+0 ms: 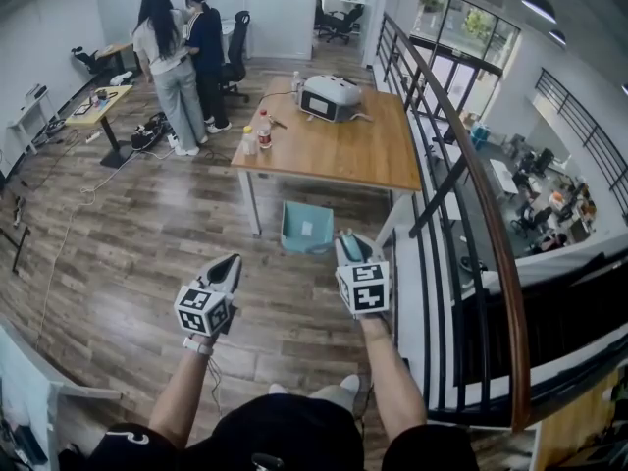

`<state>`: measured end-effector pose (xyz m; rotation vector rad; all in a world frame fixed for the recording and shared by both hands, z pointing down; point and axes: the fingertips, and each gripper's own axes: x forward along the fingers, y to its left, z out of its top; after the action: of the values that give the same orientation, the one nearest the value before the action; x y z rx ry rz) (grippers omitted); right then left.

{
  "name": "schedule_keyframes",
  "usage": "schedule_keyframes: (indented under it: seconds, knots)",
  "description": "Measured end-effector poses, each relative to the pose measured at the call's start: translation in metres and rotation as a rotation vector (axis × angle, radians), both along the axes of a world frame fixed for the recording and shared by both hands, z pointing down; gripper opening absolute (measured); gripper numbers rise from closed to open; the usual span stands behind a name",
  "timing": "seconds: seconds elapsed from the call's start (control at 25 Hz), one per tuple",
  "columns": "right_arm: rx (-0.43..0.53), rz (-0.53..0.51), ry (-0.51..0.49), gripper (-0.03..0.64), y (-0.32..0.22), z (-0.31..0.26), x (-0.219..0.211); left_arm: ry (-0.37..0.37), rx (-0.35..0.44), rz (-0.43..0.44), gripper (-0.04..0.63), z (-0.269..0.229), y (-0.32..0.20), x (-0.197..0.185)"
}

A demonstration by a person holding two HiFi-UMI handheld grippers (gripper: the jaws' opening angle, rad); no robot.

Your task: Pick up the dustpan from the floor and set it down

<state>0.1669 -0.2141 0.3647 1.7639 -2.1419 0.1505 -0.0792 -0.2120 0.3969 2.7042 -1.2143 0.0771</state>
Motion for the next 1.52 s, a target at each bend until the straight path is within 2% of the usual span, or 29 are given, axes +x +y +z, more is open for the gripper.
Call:
schedule_keyframes:
  seconds: [0.84, 1.52]
  knots:
    - [-0.014, -0.013, -0.004, 0.091, 0.013, 0.009, -0.004, -0.006, -0.008, 0.009, -0.003, 0.006, 0.011, 0.005]
    - [-0.061, -0.032, -0.007, 0.091, 0.022, 0.047, -0.011, -0.005, -0.04, -0.002, -0.003, 0.029, 0.029, 0.0]
